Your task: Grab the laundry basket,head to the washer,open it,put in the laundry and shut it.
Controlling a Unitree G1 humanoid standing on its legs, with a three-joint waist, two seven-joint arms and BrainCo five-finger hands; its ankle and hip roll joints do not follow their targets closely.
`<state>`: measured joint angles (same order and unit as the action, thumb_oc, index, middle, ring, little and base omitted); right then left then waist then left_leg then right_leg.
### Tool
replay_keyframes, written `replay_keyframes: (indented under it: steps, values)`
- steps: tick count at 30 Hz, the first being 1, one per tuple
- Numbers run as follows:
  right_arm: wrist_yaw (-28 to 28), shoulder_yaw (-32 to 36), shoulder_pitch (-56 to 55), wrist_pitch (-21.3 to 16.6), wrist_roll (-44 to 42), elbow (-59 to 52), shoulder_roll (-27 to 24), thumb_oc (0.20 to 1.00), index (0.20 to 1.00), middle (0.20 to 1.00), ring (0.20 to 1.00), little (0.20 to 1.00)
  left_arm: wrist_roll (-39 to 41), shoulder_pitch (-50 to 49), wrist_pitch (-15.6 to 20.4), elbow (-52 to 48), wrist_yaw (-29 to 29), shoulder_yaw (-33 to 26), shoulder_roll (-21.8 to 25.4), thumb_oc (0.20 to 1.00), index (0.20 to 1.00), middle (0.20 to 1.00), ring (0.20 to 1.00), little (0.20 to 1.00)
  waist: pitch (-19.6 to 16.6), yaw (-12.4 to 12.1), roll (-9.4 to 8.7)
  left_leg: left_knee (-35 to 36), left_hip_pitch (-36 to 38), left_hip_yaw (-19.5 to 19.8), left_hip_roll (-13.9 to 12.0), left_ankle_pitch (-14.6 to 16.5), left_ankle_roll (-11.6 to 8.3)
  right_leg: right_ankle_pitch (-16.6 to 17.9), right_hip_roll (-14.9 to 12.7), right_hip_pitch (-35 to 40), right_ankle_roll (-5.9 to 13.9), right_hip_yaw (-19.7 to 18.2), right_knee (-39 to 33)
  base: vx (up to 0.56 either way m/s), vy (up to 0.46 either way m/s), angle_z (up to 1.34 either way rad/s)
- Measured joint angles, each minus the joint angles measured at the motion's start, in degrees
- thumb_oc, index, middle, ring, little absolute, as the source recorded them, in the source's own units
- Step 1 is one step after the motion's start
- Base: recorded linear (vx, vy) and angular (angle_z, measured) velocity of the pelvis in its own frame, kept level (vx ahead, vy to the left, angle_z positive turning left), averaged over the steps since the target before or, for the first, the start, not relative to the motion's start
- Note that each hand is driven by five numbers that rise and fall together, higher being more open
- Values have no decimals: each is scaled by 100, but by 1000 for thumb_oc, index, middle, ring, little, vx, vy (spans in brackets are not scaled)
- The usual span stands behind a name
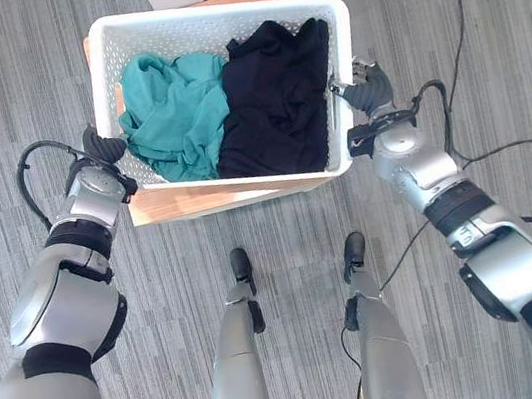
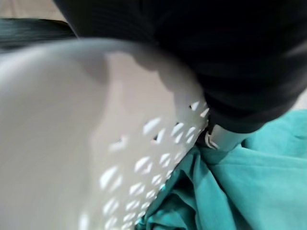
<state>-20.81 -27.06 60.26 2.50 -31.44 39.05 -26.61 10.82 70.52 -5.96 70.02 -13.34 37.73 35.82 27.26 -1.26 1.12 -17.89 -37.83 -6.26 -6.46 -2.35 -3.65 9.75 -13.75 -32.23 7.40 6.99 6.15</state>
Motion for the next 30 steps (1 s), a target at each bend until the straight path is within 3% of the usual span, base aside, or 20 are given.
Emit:
replay_keyframes:
  steps: [16,20,23,26,30]
  values:
    - [-24,131,-152,11,75,-48,26,200,200,200,200,200,-202,-32,-49,-246,-12,-42,43,200,200,200,200,200,-1,43,-7,-218,-118,30,1,97,33,-88,-31,-98,29,-10,202,-18,2,0]
    - [-25,213,-306,90,156,-72,30,200,200,200,200,200,-229,-370,-98,-786,-5,-85,182,200,200,200,200,200,20,36,-43,-174,39,21,-5,97,34,-74,-22,21,50,-12,228,0,0,0]
    - [-9,229,-631,269,278,-92,26,200,200,200,200,200,-243,-937,-123,-1443,23,-152,278,200,200,200,200,200,48,32,-62,17,564,-46,-19,95,35,-95,-30,424,31,-34,211,54,-37,-7]
    - [224,356,-1067,300,342,-361,-54,200,200,200,200,200,-299,-1759,-108,-2829,127,-400,828,200,200,200,200,200,51,40,-51,308,1230,-85,-18,57,-20,-183,-11,968,48,-35,129,92,-40,-4]
    - [367,612,-1333,301,549,-530,-134,200,200,200,200,200,-536,-2023,16,-3330,187,-573,931,200,200,200,200,200,-85,5,69,625,1682,-60,0,20,-85,-280,-15,1350,57,-2,19,100,-48,4]
